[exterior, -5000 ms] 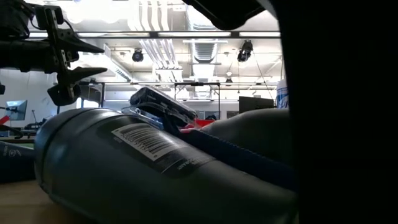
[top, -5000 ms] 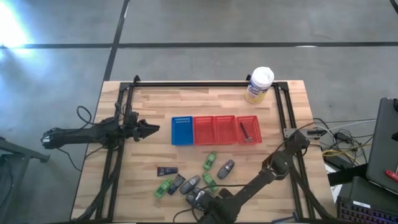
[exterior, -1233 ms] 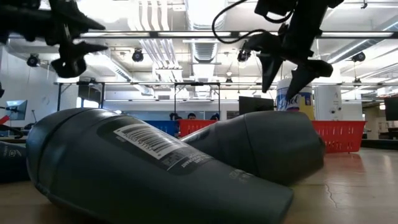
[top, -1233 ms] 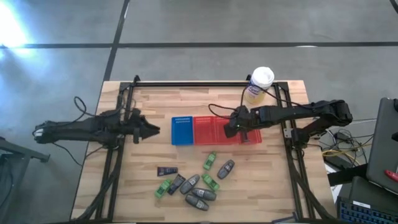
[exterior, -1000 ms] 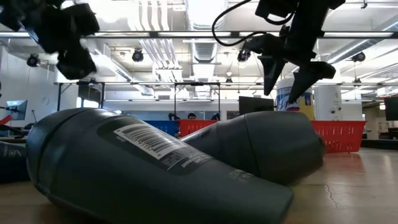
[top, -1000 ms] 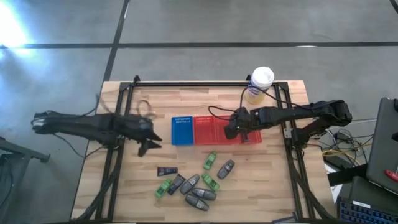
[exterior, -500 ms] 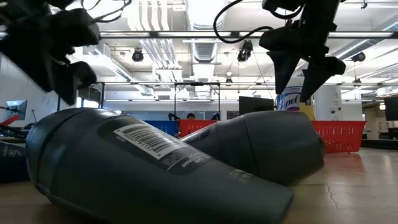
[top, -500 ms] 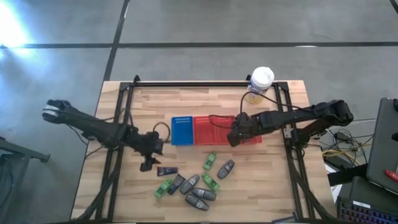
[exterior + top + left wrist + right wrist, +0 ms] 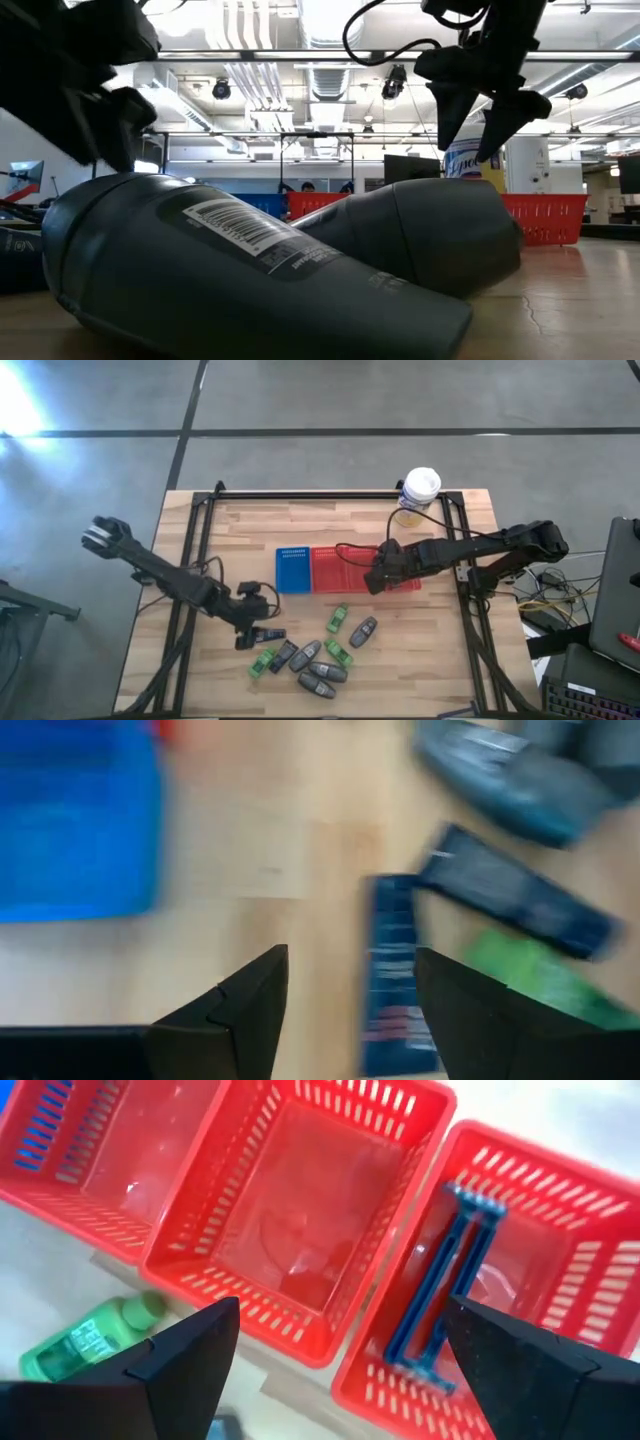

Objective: Pick & Place Travel size toiletries
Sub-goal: Put the blue shave cream into the left red bin

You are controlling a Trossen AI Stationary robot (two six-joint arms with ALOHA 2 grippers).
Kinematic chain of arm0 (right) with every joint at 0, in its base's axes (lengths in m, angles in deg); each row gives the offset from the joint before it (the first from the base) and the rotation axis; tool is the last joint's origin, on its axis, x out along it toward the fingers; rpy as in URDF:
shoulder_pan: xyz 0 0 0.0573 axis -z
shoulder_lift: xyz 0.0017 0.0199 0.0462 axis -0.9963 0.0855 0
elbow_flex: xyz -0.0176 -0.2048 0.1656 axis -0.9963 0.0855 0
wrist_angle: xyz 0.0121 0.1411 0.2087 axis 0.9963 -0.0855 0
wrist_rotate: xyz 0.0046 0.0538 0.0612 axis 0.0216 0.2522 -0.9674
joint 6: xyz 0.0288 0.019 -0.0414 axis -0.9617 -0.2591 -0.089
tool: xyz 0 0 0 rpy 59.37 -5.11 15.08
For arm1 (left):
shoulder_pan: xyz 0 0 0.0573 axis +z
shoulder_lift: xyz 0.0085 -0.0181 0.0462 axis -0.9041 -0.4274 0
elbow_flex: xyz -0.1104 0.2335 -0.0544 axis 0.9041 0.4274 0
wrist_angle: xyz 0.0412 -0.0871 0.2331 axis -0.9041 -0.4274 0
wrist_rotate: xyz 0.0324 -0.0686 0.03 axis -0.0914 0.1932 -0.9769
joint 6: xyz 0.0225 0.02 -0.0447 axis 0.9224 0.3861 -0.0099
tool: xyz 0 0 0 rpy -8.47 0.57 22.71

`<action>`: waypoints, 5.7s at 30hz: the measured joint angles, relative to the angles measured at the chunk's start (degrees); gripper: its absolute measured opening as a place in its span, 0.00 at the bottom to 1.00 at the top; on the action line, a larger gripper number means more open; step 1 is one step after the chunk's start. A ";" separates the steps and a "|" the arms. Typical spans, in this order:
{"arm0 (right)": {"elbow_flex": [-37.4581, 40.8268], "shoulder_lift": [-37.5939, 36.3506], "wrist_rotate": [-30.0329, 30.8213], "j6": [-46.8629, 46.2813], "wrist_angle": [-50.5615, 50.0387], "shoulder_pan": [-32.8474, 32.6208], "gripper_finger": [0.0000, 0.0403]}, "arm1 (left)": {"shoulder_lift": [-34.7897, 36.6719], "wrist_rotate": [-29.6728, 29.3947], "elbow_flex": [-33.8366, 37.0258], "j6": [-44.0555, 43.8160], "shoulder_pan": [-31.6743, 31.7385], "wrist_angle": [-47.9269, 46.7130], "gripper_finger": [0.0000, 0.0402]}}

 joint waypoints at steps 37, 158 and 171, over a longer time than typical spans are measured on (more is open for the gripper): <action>0.00 -0.02 0.82 12.10 1.46 -1.11 0.84 | -22.79 -0.28 -7.37 -8.70 -0.46 1.80 0.51; 4.50 -16.96 4.60 11.93 -2.20 -3.27 0.90 | -32.92 10.74 -35.76 -55.46 -2.92 -19.77 0.58; 4.50 -16.96 4.40 14.57 -2.12 -3.28 0.90 | -42.19 16.10 -42.37 -55.21 -3.29 -28.00 0.58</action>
